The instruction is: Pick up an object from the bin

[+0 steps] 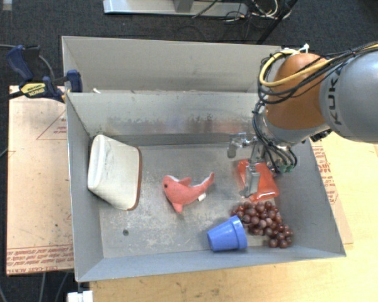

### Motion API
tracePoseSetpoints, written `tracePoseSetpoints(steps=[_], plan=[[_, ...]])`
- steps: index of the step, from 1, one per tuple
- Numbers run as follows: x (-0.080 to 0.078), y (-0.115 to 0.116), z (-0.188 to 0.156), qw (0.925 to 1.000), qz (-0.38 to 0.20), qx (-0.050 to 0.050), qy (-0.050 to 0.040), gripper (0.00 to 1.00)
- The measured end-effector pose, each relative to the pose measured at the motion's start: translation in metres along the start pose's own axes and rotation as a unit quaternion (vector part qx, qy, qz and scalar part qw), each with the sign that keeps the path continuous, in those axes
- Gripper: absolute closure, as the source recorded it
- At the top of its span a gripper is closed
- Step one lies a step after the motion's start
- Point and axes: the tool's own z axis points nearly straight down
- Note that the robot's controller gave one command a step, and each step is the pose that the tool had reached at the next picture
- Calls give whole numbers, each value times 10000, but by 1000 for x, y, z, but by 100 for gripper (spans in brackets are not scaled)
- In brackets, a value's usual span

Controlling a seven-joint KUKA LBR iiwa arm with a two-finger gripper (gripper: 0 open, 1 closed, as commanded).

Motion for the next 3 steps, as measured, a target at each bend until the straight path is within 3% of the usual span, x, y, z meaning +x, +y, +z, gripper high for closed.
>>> tracePoseSetpoints(steps=[1, 2, 3], plan=[[-1, 29, 26, 10000, -11, -32, 53, 0], [5, 53, 31, 9989, 468, -10, 6, 0], [-1, 66, 40, 9997, 242, -23, 13, 0]])
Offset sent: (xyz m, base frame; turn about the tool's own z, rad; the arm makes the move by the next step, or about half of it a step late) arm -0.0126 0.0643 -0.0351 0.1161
